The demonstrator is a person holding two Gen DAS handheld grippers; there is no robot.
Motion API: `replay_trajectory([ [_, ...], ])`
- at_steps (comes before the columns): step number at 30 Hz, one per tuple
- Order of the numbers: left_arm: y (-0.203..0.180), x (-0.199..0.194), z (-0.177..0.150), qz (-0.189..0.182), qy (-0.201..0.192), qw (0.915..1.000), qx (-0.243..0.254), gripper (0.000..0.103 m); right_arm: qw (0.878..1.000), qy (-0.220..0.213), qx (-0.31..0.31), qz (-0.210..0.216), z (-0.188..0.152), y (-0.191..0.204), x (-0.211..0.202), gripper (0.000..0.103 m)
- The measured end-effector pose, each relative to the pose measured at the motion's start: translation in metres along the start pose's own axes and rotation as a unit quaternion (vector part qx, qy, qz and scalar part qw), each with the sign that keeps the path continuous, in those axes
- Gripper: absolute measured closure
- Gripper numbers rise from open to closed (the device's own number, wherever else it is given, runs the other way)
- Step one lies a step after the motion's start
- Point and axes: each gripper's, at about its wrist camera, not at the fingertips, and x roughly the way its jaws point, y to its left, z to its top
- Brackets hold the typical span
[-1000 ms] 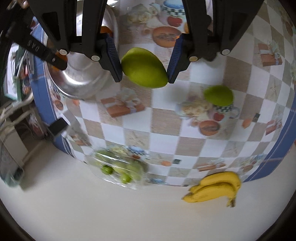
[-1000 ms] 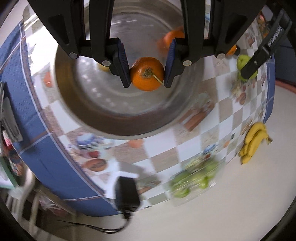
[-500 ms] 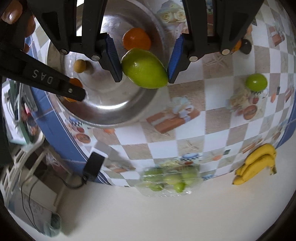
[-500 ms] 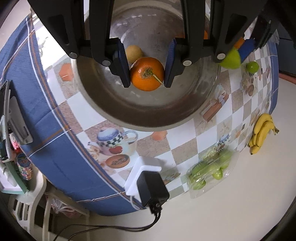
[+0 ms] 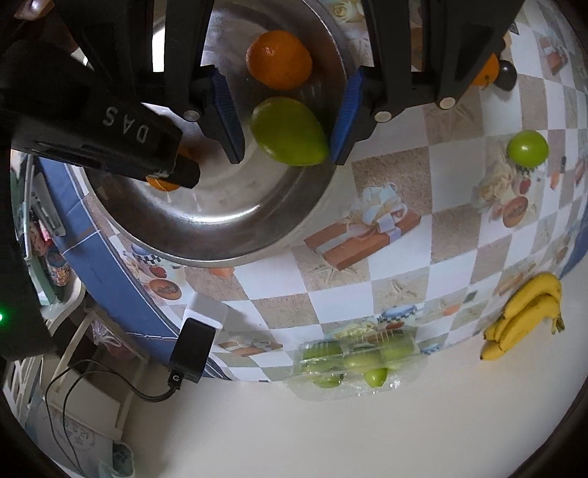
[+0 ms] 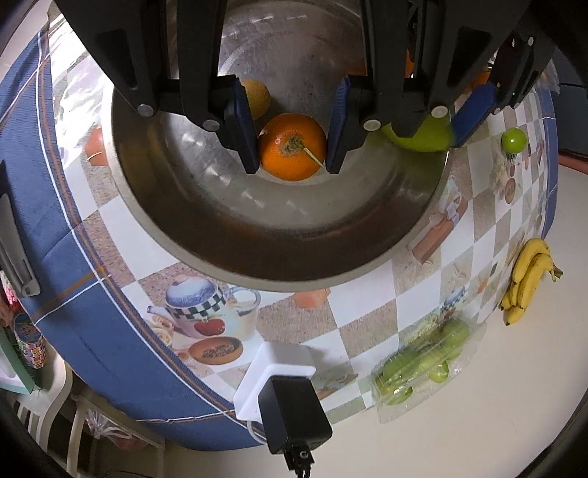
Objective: Organize fruits
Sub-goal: 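Carry the orange and green pear over the steel bowl with both tools, then open both grippers to drop the orange and green pear into the bowl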
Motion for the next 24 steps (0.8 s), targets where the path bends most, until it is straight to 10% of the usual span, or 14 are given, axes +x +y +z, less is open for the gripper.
replay_trajectory([
  [24, 0.022, -0.026, 0.012, 0.003, -0.019, 0.9993, -0.031, 0.051, 0.999, -0.042, -0.007, -0.005, 0.005, 0.005, -0.031, 0.058],
])
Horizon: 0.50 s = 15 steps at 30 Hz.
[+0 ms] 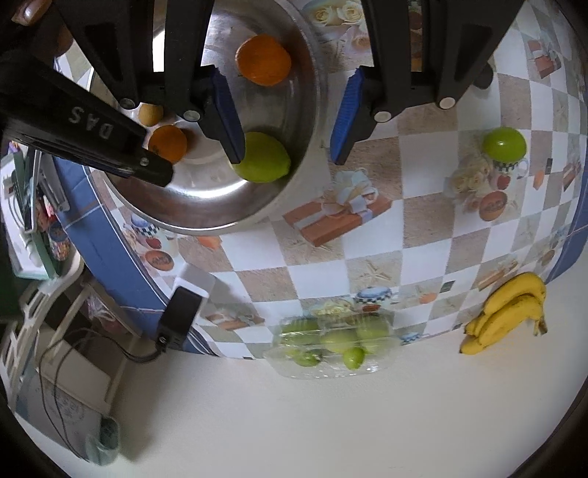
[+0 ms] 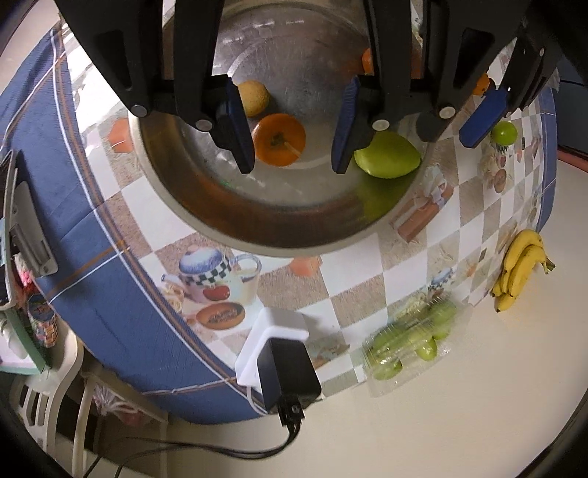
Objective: Organize fruits
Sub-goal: 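Open both grippers to drop the orange and green pear into the bowl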
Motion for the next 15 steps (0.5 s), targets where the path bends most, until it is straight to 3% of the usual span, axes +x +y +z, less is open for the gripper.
replay_trajectory([
  [6, 0.022, -0.006, 0.004, 0.017, 0.001, 0.9992, -0.036, 0.051, 1.0, -0.003, -0.002, -0.007, 0.0, -0.001, -0.005, 0.058],
  [9, 0.034, -0.007, 0.005, 0.027, 0.006, 0.998, -0.057, 0.05, 1.0, -0.002, -0.002, -0.01, 0.0, -0.002, -0.004, 0.04],
  [13, 0.049, -0.002, 0.002, 0.049, 0.021, 0.9953, -0.081, 0.045, 1.0, 0.003, -0.009, -0.015, -0.002, 0.0, 0.0, 0.037],
  [15, 0.056, 0.001, 0.0, 0.065, 0.028, 0.9933, -0.091, 0.042, 1.0, 0.004, -0.012, -0.017, -0.003, 0.001, 0.002, 0.03],
])
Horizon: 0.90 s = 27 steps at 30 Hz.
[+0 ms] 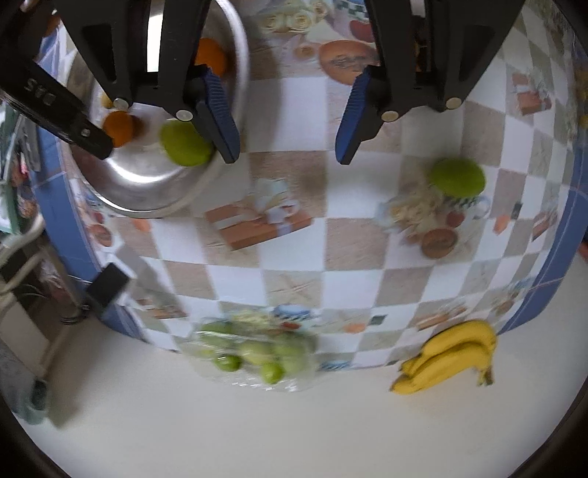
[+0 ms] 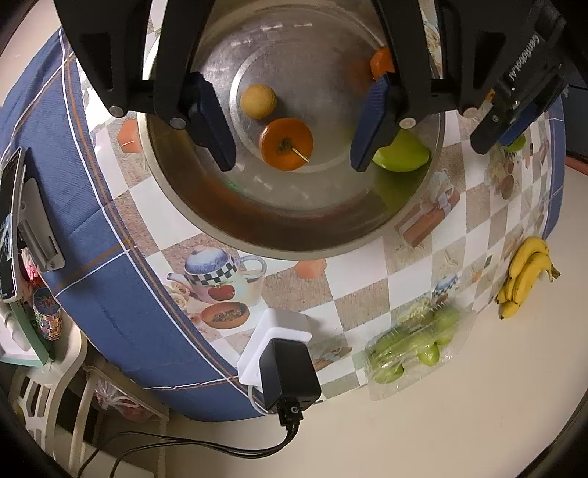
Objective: Organize fruits
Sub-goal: 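Open both grippers to drop the orange and green pear into the bowl, then withdraw both tools from the bowl back toward the fruit cluster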
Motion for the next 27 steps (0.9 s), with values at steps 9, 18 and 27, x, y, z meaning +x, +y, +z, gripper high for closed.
replay_trajectory([
  [9, 0.024, 0.007, -0.003, 0.034, 0.005, 0.9987, -0.038, 0.023, 1.0, 0.004, -0.009, -0.005, -0.001, 0.002, 0.005, 0.013],
  [18, 0.039, 0.006, -0.001, 0.047, -0.007, 0.997, -0.062, 0.0, 1.0, 0.007, -0.018, -0.007, -0.003, 0.006, 0.008, 0.013],
  [27, 0.045, 0.005, 0.0, 0.055, -0.01, 0.9964, -0.064, 0.0, 0.999, 0.008, -0.032, -0.009, -0.005, 0.01, 0.01, 0.0],
])
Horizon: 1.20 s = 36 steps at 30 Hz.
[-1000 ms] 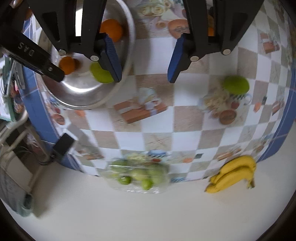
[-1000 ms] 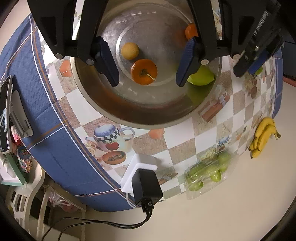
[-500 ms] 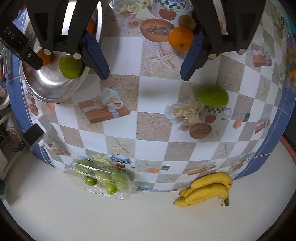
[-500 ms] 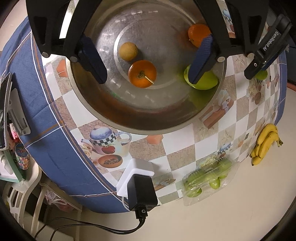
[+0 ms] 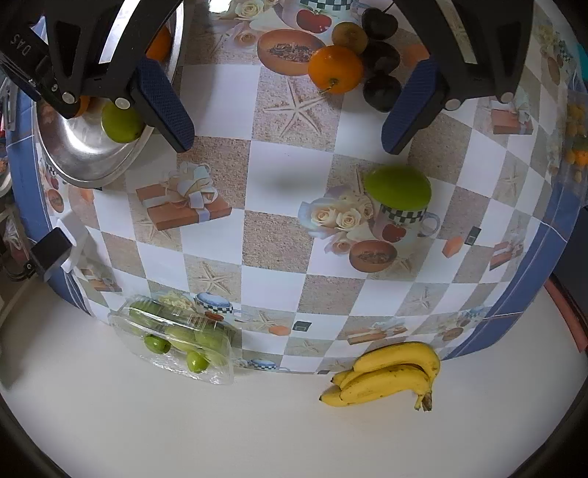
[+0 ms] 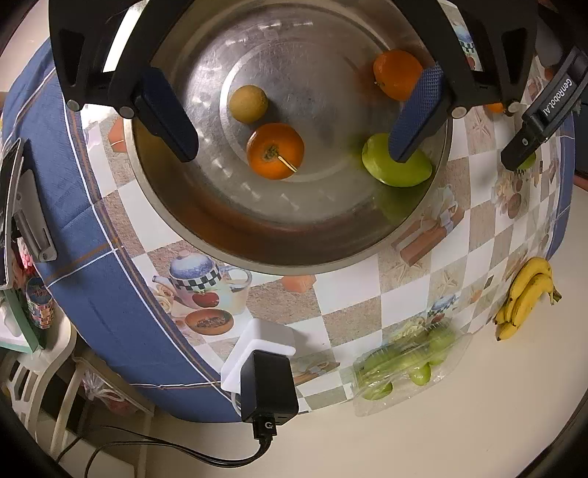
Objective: Organize fruits
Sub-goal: 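Withdraw both tools from the bowl back toward the fruit cluster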
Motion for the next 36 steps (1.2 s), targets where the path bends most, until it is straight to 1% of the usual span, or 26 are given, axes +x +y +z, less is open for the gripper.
replay_trajectory([
  [9, 0.003, -0.001, 0.0, -0.008, 0.003, 1.0, -0.001, 0.0, 1.0, -0.001, 0.004, -0.001, -0.001, -0.001, -0.001, 0.0],
  [16, 0.008, -0.006, -0.002, -0.01, 0.003, 0.9999, 0.001, 0.0, 1.0, 0.001, 0.003, 0.004, -0.007, 0.004, -0.003, 0.0],
  [24, 0.013, -0.016, -0.004, -0.015, 0.001, 0.9999, 0.007, 0.0, 1.0, -0.001, -0.007, -0.001, -0.014, 0.014, -0.01, 0.0],
  [36, 0.029, -0.041, -0.02, -0.013, -0.004, 0.9998, 0.017, 0.0, 1.0, -0.001, -0.025, 0.01, -0.039, 0.037, -0.023, 0.0],
])
